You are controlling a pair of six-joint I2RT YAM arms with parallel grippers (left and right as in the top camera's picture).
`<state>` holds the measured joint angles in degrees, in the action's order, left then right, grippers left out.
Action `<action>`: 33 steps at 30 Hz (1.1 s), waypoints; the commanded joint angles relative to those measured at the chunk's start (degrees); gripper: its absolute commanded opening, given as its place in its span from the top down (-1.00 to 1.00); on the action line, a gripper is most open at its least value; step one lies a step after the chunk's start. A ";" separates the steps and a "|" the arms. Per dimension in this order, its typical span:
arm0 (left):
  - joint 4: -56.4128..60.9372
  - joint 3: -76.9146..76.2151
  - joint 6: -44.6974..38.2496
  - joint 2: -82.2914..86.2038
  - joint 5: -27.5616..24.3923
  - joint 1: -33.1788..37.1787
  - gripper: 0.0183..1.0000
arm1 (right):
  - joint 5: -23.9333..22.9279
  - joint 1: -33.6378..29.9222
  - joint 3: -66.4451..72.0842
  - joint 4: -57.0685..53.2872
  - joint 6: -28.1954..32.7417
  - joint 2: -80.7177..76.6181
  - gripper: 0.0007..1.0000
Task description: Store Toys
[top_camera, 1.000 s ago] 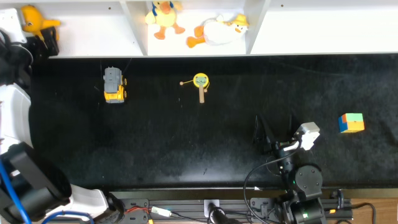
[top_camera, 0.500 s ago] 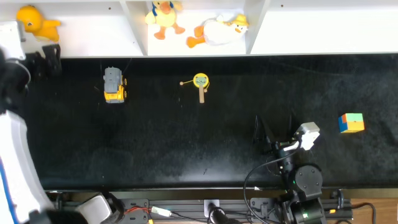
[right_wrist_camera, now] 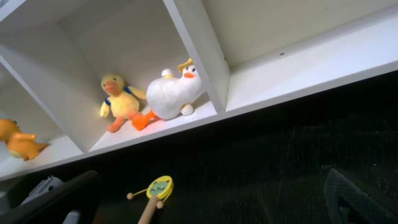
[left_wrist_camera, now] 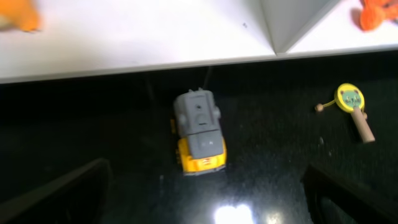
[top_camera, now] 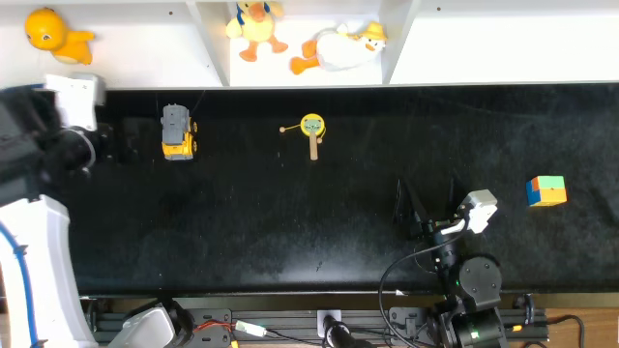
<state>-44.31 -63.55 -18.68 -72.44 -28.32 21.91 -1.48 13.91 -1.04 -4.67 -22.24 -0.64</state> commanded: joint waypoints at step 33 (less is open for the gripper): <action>24.72 16.41 11.74 -14.99 22.71 -18.25 -1.00 | 0.37 0.33 0.79 0.22 0.20 0.44 -0.99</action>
<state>-20.01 -47.70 -8.29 -86.37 -6.94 3.81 -1.45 13.93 -1.04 -4.69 -22.22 -0.62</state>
